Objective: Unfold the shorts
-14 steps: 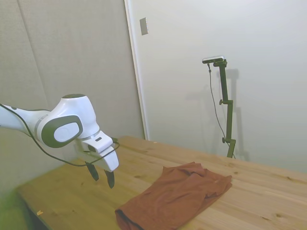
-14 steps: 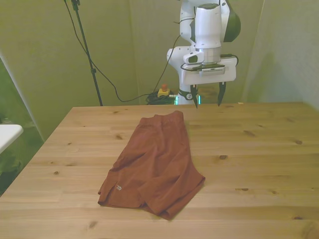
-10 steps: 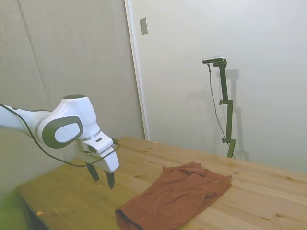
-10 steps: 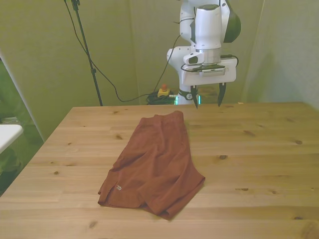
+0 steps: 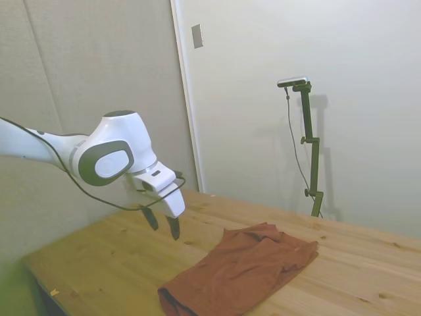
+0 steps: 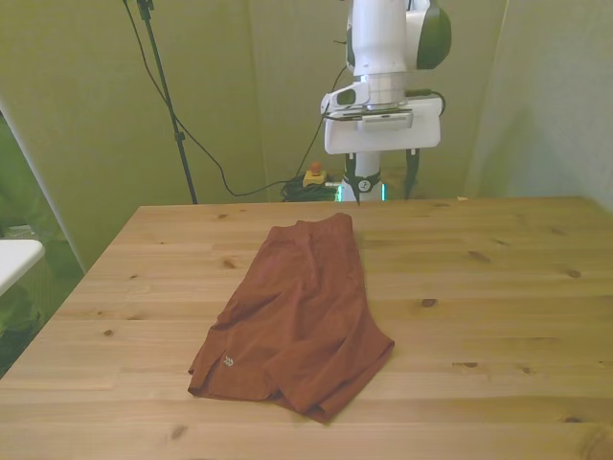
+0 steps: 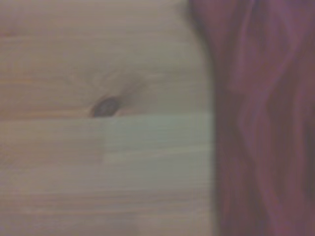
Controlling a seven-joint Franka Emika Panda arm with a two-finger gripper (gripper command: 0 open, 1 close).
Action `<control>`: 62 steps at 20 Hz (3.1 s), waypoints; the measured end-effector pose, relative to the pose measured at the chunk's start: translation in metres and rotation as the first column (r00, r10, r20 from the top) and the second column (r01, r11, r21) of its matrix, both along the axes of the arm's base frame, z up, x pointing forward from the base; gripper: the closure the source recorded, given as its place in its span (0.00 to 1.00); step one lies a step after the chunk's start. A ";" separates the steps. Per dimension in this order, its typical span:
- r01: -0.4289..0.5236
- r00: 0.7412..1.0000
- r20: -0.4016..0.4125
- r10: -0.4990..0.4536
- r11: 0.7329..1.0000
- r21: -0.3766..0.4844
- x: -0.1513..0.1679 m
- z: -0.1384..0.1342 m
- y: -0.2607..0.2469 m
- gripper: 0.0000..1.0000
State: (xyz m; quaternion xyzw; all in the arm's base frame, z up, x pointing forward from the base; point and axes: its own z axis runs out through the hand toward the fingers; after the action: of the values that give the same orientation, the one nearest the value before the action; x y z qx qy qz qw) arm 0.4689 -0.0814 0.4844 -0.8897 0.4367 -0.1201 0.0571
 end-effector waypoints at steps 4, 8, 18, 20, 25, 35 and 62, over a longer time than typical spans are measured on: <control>0.080 0.996 0.053 -0.079 0.997 -0.022 0.029 0.016 -0.067 0.00; 0.140 0.987 0.089 -0.136 0.989 -0.044 0.056 0.027 -0.123 0.00; 0.269 0.945 0.213 -0.250 0.961 -0.064 0.124 -0.006 -0.205 0.00; 0.298 0.933 0.229 -0.279 0.953 -0.054 0.134 -0.017 -0.224 0.00; 0.337 0.916 0.241 -0.321 0.941 -0.029 0.165 -0.045 -0.258 0.00; 0.330 0.925 0.203 -0.322 0.944 -0.007 0.221 -0.099 -0.264 0.00; 0.309 0.939 0.148 -0.310 0.951 0.028 0.245 -0.137 -0.244 1.00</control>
State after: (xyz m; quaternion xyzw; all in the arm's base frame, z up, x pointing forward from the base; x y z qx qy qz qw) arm 0.7136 -0.3257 0.3478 -0.7983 0.5657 -0.1936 0.0720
